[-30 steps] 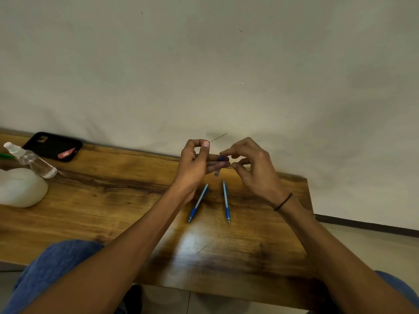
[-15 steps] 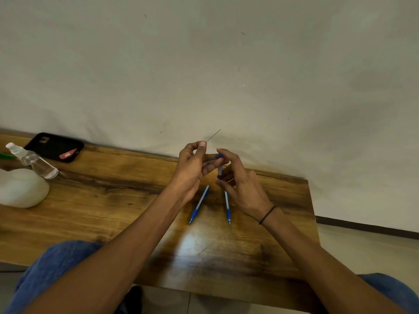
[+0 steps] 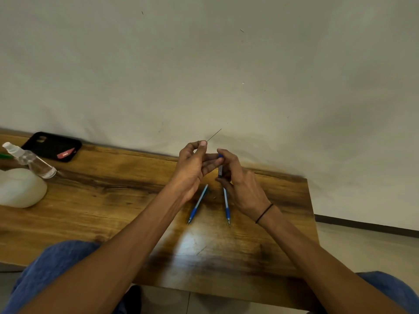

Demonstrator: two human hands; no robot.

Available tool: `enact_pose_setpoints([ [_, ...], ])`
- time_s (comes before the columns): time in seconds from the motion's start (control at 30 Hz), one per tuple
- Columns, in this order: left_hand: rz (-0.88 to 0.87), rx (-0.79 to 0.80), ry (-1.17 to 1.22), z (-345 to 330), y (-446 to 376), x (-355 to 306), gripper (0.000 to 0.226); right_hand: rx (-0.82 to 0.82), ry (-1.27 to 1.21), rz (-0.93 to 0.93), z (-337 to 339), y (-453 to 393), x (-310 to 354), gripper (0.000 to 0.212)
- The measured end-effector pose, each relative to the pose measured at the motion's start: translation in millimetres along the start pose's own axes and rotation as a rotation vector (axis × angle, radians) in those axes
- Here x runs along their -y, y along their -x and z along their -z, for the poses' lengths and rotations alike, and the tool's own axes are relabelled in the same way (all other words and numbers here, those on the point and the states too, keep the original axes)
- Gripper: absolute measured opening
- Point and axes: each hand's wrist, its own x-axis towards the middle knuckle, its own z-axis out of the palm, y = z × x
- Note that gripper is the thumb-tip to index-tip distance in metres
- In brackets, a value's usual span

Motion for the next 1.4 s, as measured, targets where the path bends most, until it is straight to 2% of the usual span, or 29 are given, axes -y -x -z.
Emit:
enact_pose_setpoints([
  [0.17,0.004,0.001,-0.007,3.0,-0.5,1.1,0.01,0.016,-0.064,-0.015,0.4,2.1,-2.9,0.088],
  [0.27,0.02,0.016,-0.012,3.0,-0.4,4.9,0.011,-0.038,-0.077,-0.01,2.4,0.8,-8.0,0.074],
  [0.37,0.033,0.032,-0.035,3.0,-0.4,10.5,0.015,-0.068,-0.204,-0.035,5.3,-0.4,-12.1,0.058],
  [0.43,0.029,0.031,-0.06,3.4,-0.3,14.1,0.017,-0.069,-0.222,-0.065,8.7,-0.5,-16.0,0.056],
  [0.53,0.002,-0.004,-0.096,4.3,-1.7,14.9,0.016,-0.034,-0.172,-0.179,17.6,0.2,-30.1,0.061],
  [0.67,0.027,-0.043,-0.085,7.6,-2.9,9.5,0.014,0.142,-0.056,-0.435,23.8,6.2,-52.3,0.05],
  [0.8,0.047,-0.027,-0.112,7.1,-1.3,7.9,0.015,0.257,-0.057,-0.569,13.9,13.8,-57.8,0.047],
  [0.93,0.056,-0.01,-0.137,6.8,0.0,9.5,0.014,0.262,-0.05,-0.628,7.6,12.6,-59.5,0.052],
  [1.2,0.075,0.026,-0.173,7.5,-0.2,12.2,0.016,0.183,0.063,-0.666,4.4,10.7,-63.1,0.047],
  [1.3,0.089,0.034,-0.176,8.0,-0.1,13.2,0.017,0.022,-0.094,-0.594,14.9,1.6,-54.3,0.029],
  [1.4,0.112,0.045,-0.156,6.2,0.4,15.0,0.015,-0.133,-0.574,-0.538,25.1,-10.8,-29.6,0.021],
])
